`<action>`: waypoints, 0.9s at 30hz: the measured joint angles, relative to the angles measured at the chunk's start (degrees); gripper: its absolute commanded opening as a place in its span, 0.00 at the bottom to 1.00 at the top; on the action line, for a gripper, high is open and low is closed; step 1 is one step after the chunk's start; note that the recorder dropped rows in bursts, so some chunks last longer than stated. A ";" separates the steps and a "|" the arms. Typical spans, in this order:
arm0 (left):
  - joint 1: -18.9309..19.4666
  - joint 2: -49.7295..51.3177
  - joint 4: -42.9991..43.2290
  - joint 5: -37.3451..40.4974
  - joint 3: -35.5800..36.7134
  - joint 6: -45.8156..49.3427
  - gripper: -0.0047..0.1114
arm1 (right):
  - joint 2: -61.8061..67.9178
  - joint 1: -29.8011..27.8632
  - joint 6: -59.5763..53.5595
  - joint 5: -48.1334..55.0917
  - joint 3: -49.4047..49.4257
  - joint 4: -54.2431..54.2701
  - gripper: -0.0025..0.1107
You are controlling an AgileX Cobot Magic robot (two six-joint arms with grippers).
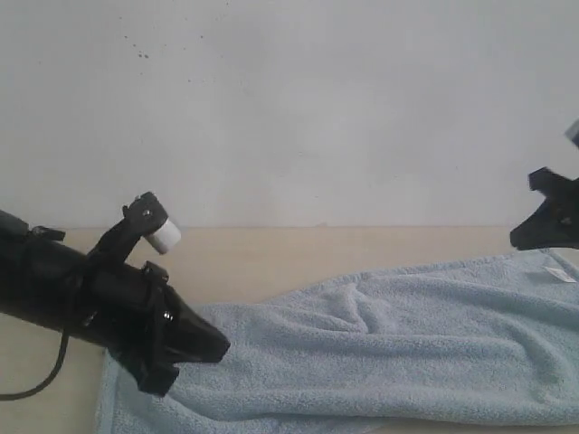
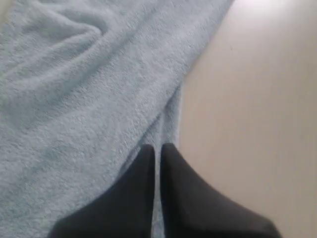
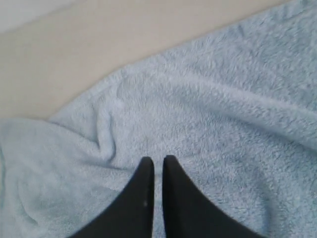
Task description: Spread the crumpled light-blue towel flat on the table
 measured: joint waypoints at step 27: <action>-11.65 14.53 -10.72 -15.80 2.10 24.72 0.07 | -1.48 17.44 23.13 -15.36 0.80 -38.45 0.02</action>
